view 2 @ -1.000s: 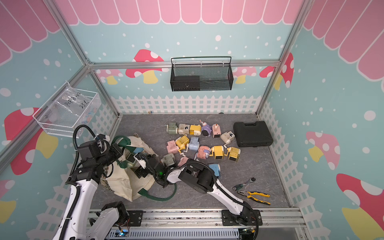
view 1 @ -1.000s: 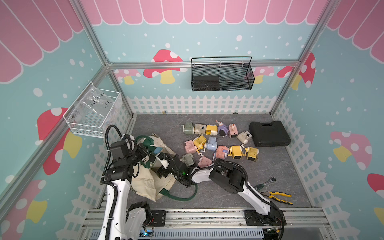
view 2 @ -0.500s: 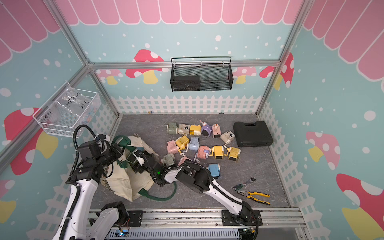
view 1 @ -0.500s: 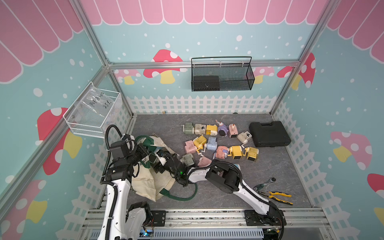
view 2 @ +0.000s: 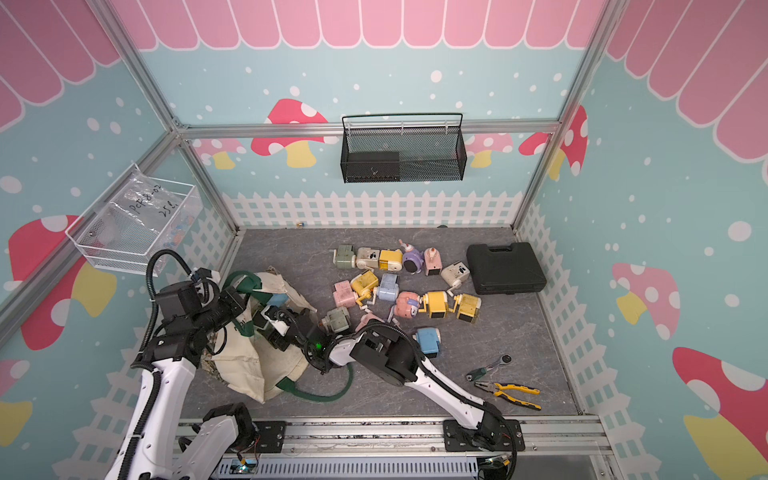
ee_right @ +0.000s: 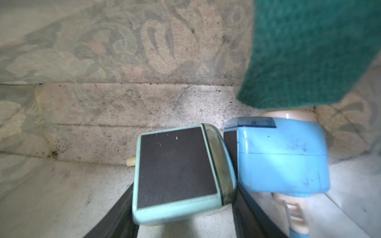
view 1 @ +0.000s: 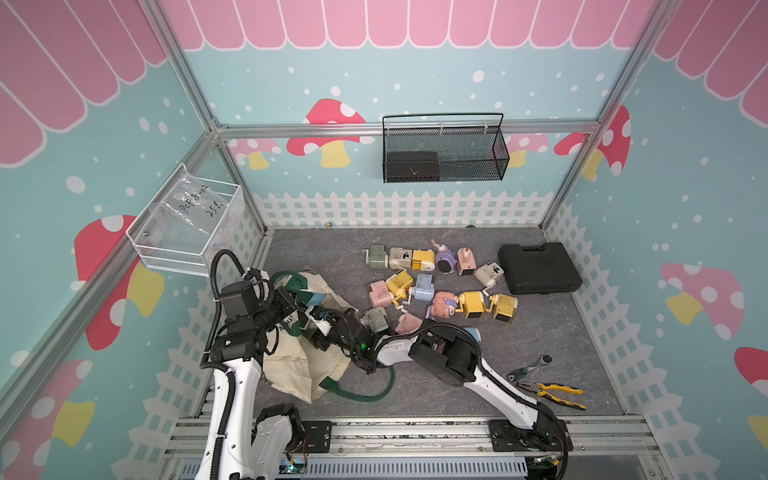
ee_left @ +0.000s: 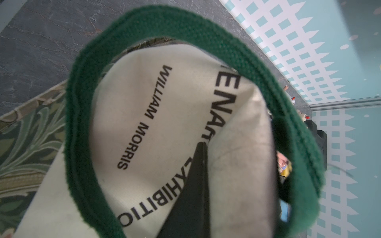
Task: Take out the pencil sharpeners from the tote bags
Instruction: Pick up the pencil sharpener from the canvas bag.
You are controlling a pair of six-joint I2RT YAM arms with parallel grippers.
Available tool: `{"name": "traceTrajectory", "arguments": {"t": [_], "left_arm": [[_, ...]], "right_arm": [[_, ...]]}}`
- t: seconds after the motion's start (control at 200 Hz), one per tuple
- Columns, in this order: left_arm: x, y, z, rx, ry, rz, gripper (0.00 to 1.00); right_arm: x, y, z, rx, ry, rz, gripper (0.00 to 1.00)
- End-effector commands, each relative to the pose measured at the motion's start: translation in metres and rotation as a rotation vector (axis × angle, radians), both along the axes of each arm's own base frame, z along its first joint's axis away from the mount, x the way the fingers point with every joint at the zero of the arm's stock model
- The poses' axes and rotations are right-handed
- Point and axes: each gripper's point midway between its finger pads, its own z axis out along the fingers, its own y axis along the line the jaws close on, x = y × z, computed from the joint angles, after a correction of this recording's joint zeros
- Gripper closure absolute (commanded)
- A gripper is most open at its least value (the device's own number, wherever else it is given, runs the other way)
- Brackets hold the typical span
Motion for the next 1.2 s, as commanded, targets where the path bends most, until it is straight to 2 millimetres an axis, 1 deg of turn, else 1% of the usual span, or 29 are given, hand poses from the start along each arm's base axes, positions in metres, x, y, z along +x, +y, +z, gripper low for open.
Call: {"name": "traceTrajectory", "arguments": {"t": [0.0,0.08,0.215,0.32,0.43,0.645,0.745,0.856,0.916,1.036,1.131,1.196], "left_arm": [[-0.006,0.000,-0.014,-0.010,0.043,0.000,1.00],[-0.005,0.000,-0.014,-0.011,0.044,-0.001,1.00],[-0.005,0.000,-0.015,-0.013,0.046,-0.003,1.00],[-0.005,0.000,-0.015,-0.013,0.047,-0.002,1.00],[-0.005,0.000,-0.015,-0.013,0.048,-0.003,1.00],[-0.004,0.000,-0.015,-0.013,0.048,-0.001,1.00],[-0.005,0.000,-0.015,-0.013,0.048,-0.002,1.00],[-0.004,-0.001,-0.014,-0.011,0.046,-0.005,1.00],[-0.004,-0.001,-0.015,-0.012,0.048,-0.005,1.00],[-0.004,0.000,-0.014,-0.011,0.046,-0.003,1.00],[-0.005,0.000,-0.014,-0.009,0.043,-0.002,1.00],[-0.005,0.000,-0.014,-0.009,0.042,-0.002,1.00]], "right_arm": [[0.001,0.005,0.017,0.056,-0.056,0.013,0.26],[0.003,0.006,0.018,0.061,-0.055,0.005,0.21],[0.005,0.014,0.014,0.048,-0.050,0.015,0.21],[0.006,0.019,0.007,0.024,-0.045,0.018,0.23],[0.006,0.019,0.002,0.008,-0.040,0.021,0.26],[0.004,0.018,0.001,-0.001,-0.030,0.028,0.30],[0.001,0.016,0.007,0.005,-0.022,0.037,0.34],[-0.009,0.010,0.024,0.026,-0.025,0.071,0.41],[-0.013,0.004,0.032,0.036,-0.030,0.073,0.43],[-0.021,-0.012,0.045,0.050,-0.039,0.071,0.45],[-0.032,-0.023,0.055,0.059,-0.043,0.084,0.46],[-0.042,-0.030,0.058,0.052,-0.038,0.106,0.46]]}}
